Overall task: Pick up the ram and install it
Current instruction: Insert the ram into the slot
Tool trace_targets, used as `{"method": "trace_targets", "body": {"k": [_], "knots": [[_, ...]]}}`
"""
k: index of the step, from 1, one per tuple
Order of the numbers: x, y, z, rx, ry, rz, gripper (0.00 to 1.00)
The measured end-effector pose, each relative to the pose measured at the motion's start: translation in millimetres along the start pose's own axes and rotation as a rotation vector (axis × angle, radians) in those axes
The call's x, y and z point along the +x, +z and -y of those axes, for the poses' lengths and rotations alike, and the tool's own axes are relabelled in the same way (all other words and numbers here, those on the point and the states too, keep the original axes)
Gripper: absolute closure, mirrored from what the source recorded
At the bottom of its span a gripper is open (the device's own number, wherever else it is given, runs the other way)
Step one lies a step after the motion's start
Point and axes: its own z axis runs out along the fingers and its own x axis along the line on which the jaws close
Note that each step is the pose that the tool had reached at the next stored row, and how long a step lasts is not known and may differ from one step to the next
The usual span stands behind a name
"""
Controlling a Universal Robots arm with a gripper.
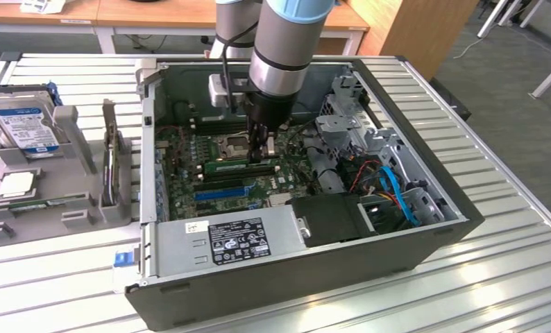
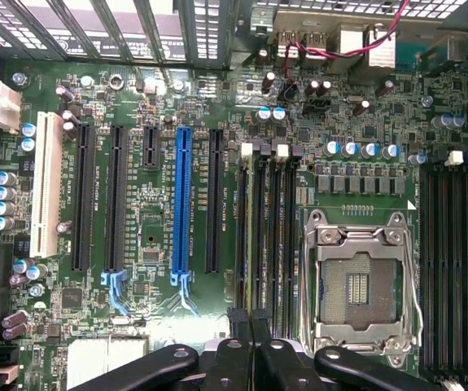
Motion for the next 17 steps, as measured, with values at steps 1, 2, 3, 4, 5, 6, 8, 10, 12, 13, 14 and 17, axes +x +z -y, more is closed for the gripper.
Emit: {"method": "trace_targets", "body": {"k": [1,2,3,4,5,6,8,10,12,13,14,17], "knots": [[0.0,0.1,-0.5,0.0006,0.000,0.0001,0.88],[1.7,0.0,-0.5,0.0005,0.000,0.0001,0.88],[1.8,-0.1,-0.5,0.0005,0.000,0.0001,0.88],[1.9,-0.1,-0.5,0.0005,0.000,0.0001,0.88],[2.1,-0.1,-0.5,0.0005,0.000,0.0000,0.88],[2.3,-0.1,-0.5,0.0005,0.000,0.0001,0.88],[3.0,2.1,-0.4,0.0005,0.000,0.0001,0.88],[3.0,2.1,-0.4,0.0010,0.000,0.0001,0.88],[3.0,2.1,-0.5,0.0010,0.000,0.0001,0.88],[2.9,2.2,-0.8,0.0011,0.000,0.0001,0.88],[2.9,2.1,-0.9,0.0011,0.000,0.0001,0.88],[3.0,2.3,-1.2,0.0027,-0.001,-0.0001,0.88]]}}
